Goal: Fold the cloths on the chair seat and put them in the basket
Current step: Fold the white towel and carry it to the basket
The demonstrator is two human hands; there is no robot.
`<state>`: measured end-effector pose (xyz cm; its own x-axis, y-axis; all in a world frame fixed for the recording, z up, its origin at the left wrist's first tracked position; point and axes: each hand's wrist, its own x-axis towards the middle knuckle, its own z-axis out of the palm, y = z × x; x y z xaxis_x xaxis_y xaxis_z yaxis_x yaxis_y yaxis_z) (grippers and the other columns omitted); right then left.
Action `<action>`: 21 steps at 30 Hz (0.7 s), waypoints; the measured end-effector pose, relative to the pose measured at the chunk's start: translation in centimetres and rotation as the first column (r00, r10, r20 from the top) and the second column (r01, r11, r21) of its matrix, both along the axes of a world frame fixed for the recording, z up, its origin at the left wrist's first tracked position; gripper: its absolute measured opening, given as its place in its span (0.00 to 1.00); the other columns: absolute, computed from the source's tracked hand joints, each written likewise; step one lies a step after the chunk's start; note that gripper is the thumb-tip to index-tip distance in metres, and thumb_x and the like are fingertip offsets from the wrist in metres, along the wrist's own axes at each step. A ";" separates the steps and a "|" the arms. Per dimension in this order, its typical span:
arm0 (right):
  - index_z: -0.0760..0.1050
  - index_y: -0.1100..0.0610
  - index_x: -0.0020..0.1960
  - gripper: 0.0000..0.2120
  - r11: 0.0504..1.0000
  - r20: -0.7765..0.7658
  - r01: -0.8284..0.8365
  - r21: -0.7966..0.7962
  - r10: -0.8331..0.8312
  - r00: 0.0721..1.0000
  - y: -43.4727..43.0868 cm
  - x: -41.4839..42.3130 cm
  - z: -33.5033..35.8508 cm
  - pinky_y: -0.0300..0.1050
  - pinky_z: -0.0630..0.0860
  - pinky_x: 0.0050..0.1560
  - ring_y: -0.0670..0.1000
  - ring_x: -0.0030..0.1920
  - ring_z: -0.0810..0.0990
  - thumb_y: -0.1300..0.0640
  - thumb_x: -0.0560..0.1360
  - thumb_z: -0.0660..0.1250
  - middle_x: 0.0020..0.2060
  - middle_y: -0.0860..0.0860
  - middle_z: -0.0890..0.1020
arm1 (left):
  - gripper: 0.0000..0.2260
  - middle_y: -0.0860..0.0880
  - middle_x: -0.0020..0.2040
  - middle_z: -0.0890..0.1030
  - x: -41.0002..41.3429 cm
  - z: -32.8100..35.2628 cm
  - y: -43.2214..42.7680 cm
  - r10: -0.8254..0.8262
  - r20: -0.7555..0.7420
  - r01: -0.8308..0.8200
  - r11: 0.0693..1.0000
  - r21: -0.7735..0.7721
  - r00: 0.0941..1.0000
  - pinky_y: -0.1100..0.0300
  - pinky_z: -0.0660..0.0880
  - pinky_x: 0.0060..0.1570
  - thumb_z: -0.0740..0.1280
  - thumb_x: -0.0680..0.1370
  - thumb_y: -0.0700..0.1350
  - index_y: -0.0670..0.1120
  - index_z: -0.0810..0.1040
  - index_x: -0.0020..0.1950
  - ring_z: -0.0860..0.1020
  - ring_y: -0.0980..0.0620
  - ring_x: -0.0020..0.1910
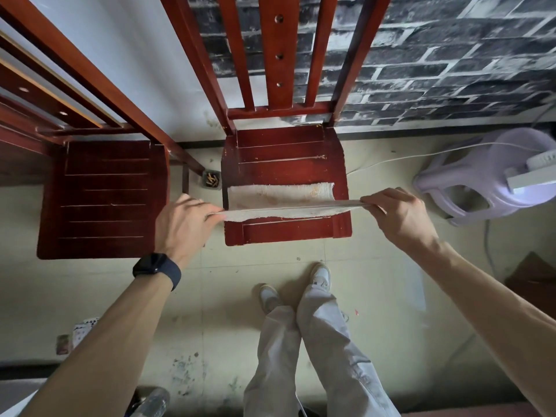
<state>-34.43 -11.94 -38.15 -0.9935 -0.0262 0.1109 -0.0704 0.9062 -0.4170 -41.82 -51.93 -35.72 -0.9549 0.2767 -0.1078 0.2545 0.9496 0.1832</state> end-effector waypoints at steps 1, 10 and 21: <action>0.86 0.59 0.50 0.06 1.000 -0.016 -0.006 -0.019 0.006 1.000 0.1 -0.1 0.3 0.51 0.82 0.39 0.61 0.38 0.82 0.63 0.73 0.76 0.42 0.55 0.86 | 0.08 0.53 0.38 0.85 -0.1 0.4 -0.1 0.006 -0.004 -0.006 1.000 -0.001 1.000 0.58 0.74 0.33 0.71 0.75 0.56 0.54 0.87 0.47 0.77 0.48 0.43; 0.86 0.59 0.52 0.07 0.998 -0.122 -0.031 0.062 0.039 0.992 1.5 -6.9 5.7 0.54 0.84 0.40 0.61 0.41 0.85 0.63 0.74 0.75 0.44 0.57 0.87 | 0.09 0.47 0.39 0.84 -5.5 5.0 -0.1 -0.204 -0.234 0.198 0.979 -0.049 0.951 0.51 0.73 0.42 0.69 0.78 0.49 0.47 0.86 0.45 0.79 0.43 0.42; 0.86 0.59 0.50 0.06 0.992 -0.262 0.029 0.120 0.003 0.965 1.7 -11.9 10.0 0.51 0.82 0.45 0.61 0.44 0.83 0.65 0.74 0.74 0.45 0.55 0.87 | 0.04 0.48 0.42 0.83 -9.6 8.2 1.1 -0.158 -0.398 0.116 0.985 -0.129 0.904 0.50 0.71 0.45 0.70 0.78 0.47 0.48 0.84 0.47 0.77 0.43 0.44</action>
<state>-46.32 -10.20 -28.10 -0.9308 -0.0426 0.3632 -0.1498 0.9504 -0.2725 -51.41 -50.87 -27.49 -0.8754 0.4159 0.2462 0.4152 0.9079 -0.0575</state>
